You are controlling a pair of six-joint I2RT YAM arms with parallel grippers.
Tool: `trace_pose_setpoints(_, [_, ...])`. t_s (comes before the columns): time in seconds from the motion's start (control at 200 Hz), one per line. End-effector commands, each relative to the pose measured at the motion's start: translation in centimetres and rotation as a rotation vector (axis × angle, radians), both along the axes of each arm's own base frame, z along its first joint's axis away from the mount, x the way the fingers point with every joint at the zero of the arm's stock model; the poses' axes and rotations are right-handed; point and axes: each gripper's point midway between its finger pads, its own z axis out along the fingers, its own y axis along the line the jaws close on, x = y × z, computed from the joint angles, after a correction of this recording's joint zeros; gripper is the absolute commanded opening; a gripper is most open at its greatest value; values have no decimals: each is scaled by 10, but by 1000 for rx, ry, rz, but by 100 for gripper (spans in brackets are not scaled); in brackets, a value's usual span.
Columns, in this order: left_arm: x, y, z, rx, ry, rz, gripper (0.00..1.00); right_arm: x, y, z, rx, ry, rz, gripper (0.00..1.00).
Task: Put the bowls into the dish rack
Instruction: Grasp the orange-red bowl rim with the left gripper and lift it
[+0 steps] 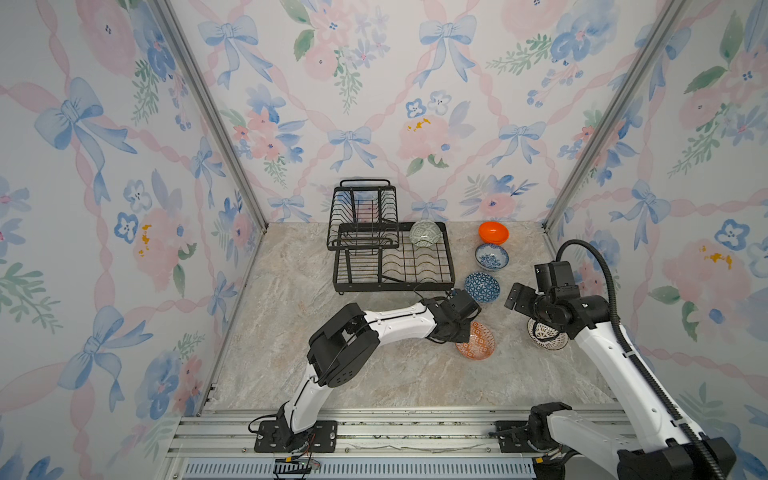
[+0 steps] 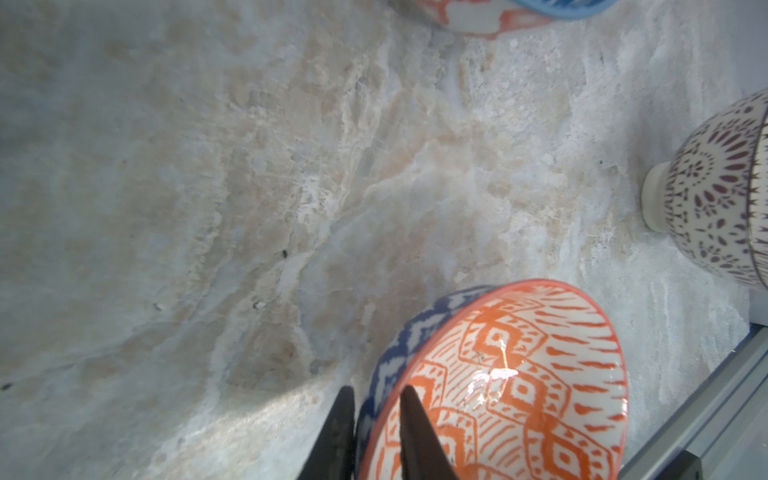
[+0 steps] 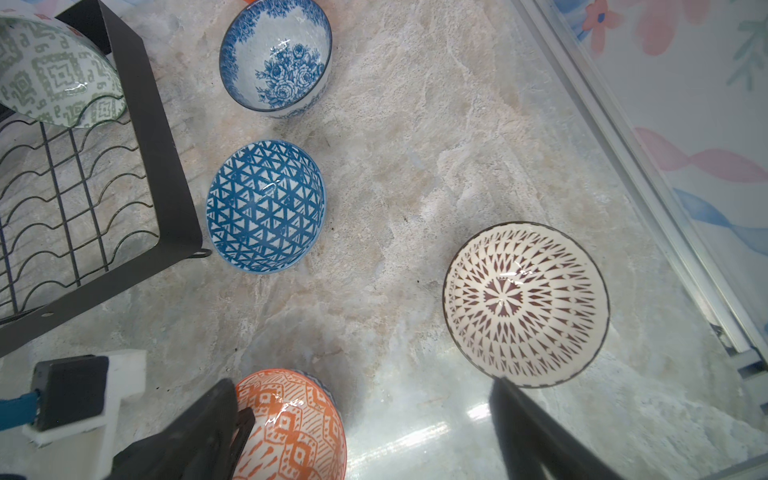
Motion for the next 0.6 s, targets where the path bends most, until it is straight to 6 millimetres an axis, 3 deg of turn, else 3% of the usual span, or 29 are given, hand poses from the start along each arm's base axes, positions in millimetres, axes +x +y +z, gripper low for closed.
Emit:
trace_pose_setpoints(0.0, [4,2,-5,16,10,3,19,4,0,3,18,1,-18,97])
trace_pose_setpoints(0.435, [11,6,7,1,-8,10,0,-3,1,-4,66,17,-41,97])
trace_pose_setpoints(0.595, [20,8,21,-11,-47,19,0,-6,3,-4,91,14,-42,97])
